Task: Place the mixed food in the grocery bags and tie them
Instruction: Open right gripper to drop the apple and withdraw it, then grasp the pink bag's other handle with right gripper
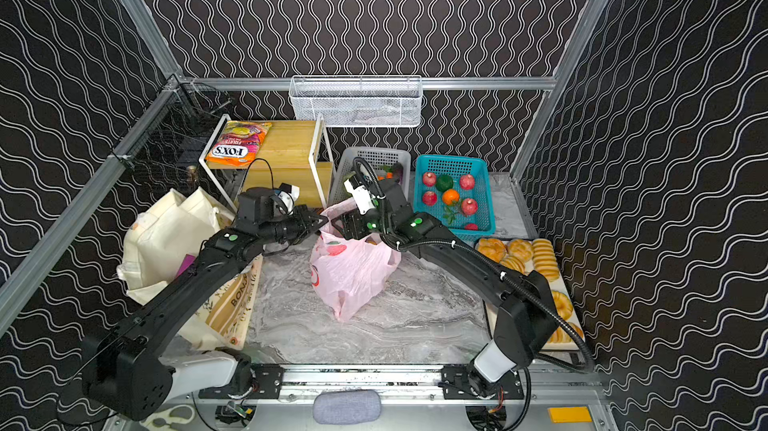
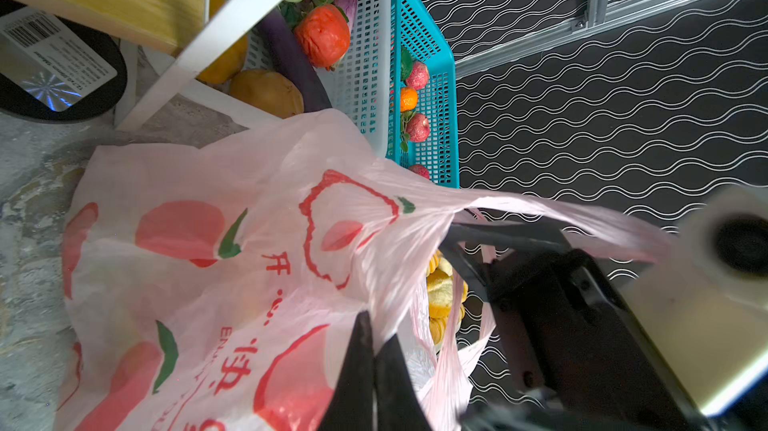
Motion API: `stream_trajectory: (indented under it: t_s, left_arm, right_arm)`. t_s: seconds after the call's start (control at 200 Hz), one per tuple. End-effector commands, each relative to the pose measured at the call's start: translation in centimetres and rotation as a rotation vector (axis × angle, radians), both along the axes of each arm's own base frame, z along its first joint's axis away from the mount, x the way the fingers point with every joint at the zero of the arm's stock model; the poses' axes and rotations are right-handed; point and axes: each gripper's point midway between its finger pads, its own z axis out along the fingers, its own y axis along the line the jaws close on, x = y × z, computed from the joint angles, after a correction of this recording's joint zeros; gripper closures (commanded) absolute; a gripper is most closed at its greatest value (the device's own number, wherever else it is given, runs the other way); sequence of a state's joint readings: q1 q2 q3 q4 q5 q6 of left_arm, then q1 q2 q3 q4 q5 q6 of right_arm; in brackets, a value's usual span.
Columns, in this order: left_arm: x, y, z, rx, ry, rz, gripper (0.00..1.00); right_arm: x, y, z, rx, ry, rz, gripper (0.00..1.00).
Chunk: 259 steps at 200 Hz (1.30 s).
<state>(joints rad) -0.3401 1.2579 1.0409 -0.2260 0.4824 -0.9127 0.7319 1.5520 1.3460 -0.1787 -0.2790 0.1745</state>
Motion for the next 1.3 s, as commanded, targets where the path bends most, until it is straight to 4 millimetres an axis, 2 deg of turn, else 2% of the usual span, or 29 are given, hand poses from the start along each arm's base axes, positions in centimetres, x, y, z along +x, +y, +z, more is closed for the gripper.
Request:
stream_trajectory:
  t_s: [0.0,0.085,0.16,0.2,0.28,0.36,0.425,0.516,0.566,0.601,0.726,0.821,0.946,1.026,1.036,1.046,1.101,1.171,1.291]
  left_arm:
    - [0.3,0.0,0.8,-0.001,-0.036,0.002,1.0]
    - [0.2,0.3,0.8,0.012,-0.034,0.013,1.0]
    - [0.2,0.7,0.7,0.026,-0.037,0.033,1.0]
    - [0.3,0.8,0.7,0.025,-0.041,0.04,1.0]
    - [0.3,0.8,0.6,0.022,-0.042,0.038,1.0]
    - [0.4,0.6,0.5,0.012,-0.035,0.034,1.0]
    - [0.4,0.5,0.4,0.006,-0.032,0.031,1.0]
    - [0.5,0.5,0.2,0.006,-0.032,0.036,1.0]
    - [0.6,0.4,0.3,0.0,-0.035,0.032,1.0]
    - [0.6,0.3,0.2,0.004,-0.032,0.027,1.0]
    - [0.8,0.3,0.3,0.029,-0.027,0.014,1.0]
    - [0.9,0.2,0.5,0.015,-0.035,0.02,1.0]
    - [0.8,0.2,0.4,0.009,-0.031,0.021,1.0]
    - [0.6,0.4,0.3,0.017,-0.026,0.021,1.0]
    - [0.5,0.4,0.3,0.018,-0.026,0.02,1.0]
    - [0.5,0.4,0.3,0.02,-0.025,0.019,1.0]
    - [0.4,0.6,0.4,0.039,-0.032,0.021,1.0]
    - [0.2,0.8,0.6,0.065,-0.037,0.015,1.0]
    - [0.0,1.2,0.9,0.091,-0.05,0.017,1.0]
  right_arm:
    - [-1.4,0.5,4.3,0.113,-0.107,0.073,0.19]
    - [-3.1,-0.6,8.4,0.19,-0.175,0.097,0.18]
    - [-4.5,-2.9,12.0,0.26,-0.298,0.055,0.17]
    - [-4.7,-4.7,13.2,0.293,-0.363,-0.019,0.17]
    - [-4.7,-8.6,13.2,0.314,-0.449,-0.188,0.16]
    - [-3.4,-12.4,10.1,0.258,-0.38,-0.4,0.14]
    - [-1.8,-15.1,6.6,0.182,-0.254,-0.556,0.12]
    - [0.5,-18.7,0.1,0.145,0.042,-0.709,0.12]
    - [1.3,-19.5,-1.8,0.234,0.222,-0.675,0.14]
    - [1.4,-19.2,-2.4,0.318,0.312,-0.618,0.15]
    - [1.1,-16.4,-0.5,0.541,0.408,-0.406,0.19]
    - [1.4,-14.9,-0.5,0.547,0.485,-0.328,0.23]
    - [2.8,-13.8,-2.6,0.453,0.59,-0.315,0.28]
    - [3.0,-12.8,-3.8,0.462,0.653,-0.262,0.41]
    - [3.3,-12.6,-2.8,0.473,0.641,-0.247,0.42]
    - [3.4,-12.4,-2.7,0.472,0.646,-0.235,0.44]
    - [3.7,-12.2,-2.7,0.431,0.643,-0.215,0.55]
    - [4.1,-12.3,-2.5,0.384,0.584,-0.232,0.65]
    - [4.1,-12.7,-1.1,0.367,0.475,-0.223,0.87]
